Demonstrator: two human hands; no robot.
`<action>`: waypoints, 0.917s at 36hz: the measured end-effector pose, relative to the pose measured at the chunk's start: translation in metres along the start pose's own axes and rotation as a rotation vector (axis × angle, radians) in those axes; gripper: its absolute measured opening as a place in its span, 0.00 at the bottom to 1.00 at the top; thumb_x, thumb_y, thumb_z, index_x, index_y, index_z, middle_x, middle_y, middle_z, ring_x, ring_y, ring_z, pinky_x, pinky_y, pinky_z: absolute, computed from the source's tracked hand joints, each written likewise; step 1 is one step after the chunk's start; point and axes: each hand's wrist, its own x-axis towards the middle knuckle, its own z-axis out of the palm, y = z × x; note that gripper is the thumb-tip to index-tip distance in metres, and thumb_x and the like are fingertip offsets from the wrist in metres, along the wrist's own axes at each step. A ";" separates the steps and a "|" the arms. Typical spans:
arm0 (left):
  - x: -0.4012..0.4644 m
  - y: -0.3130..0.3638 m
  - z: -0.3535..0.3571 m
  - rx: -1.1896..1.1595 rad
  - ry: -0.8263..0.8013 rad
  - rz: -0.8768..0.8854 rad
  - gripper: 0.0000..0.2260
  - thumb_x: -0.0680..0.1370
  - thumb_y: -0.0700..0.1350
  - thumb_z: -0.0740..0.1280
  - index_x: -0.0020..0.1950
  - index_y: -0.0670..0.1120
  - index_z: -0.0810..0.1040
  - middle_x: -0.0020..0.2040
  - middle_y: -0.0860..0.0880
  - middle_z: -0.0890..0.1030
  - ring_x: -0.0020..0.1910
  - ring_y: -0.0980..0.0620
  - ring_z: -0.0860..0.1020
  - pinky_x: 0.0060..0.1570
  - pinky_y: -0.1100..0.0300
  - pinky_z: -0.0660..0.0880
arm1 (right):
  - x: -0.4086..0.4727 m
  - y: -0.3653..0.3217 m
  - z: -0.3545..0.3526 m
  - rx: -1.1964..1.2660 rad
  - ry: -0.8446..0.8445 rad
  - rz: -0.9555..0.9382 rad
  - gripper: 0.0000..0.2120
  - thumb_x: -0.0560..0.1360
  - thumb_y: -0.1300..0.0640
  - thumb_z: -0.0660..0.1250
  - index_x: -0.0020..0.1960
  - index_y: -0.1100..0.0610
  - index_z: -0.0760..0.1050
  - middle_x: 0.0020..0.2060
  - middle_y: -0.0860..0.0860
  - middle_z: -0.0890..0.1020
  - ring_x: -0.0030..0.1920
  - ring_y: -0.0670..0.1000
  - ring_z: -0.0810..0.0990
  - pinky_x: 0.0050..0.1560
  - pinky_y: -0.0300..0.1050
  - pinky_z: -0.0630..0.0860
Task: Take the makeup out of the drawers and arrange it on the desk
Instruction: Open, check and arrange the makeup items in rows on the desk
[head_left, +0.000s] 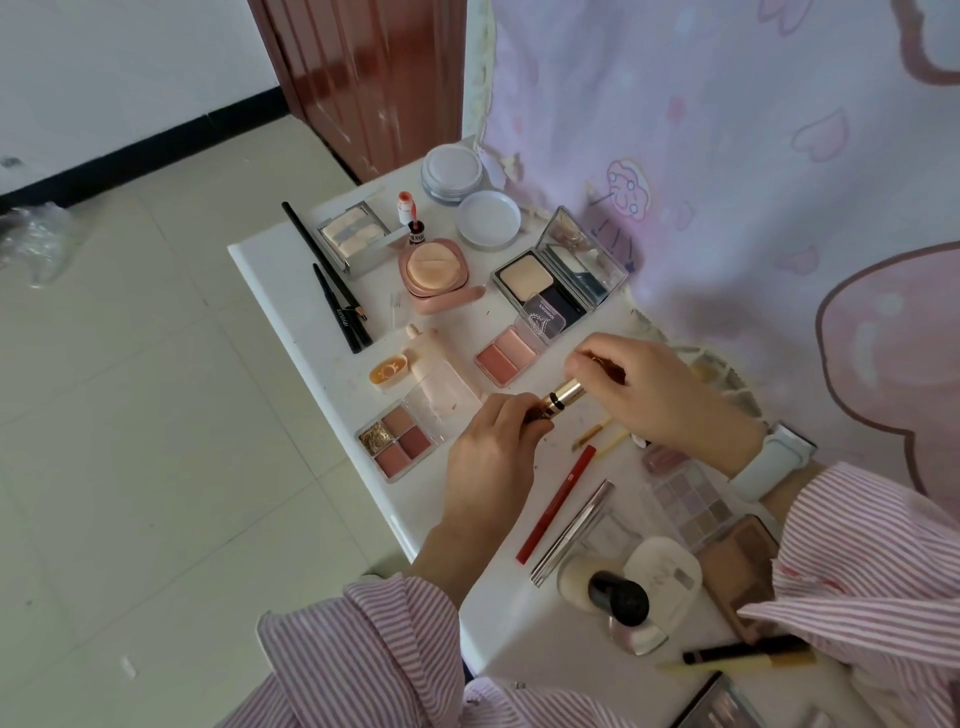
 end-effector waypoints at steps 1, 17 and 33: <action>0.000 0.000 0.000 0.001 -0.002 -0.005 0.15 0.77 0.51 0.59 0.51 0.42 0.79 0.44 0.47 0.80 0.35 0.52 0.77 0.31 0.57 0.78 | 0.000 0.001 -0.001 0.011 -0.008 -0.003 0.07 0.78 0.55 0.59 0.44 0.52 0.75 0.27 0.48 0.72 0.26 0.43 0.66 0.30 0.38 0.64; 0.005 0.004 0.001 0.002 -0.020 0.006 0.16 0.76 0.51 0.57 0.51 0.42 0.79 0.44 0.47 0.80 0.35 0.52 0.77 0.31 0.63 0.75 | -0.001 -0.002 -0.011 0.145 0.045 0.090 0.04 0.75 0.61 0.62 0.45 0.60 0.74 0.30 0.48 0.71 0.27 0.40 0.68 0.31 0.29 0.66; 0.004 -0.001 0.006 -0.058 -0.005 -0.054 0.11 0.76 0.47 0.64 0.52 0.41 0.80 0.45 0.46 0.81 0.41 0.50 0.78 0.39 0.59 0.77 | -0.001 0.012 -0.023 0.308 0.145 0.098 0.09 0.75 0.66 0.61 0.45 0.54 0.76 0.33 0.47 0.72 0.36 0.52 0.70 0.36 0.33 0.66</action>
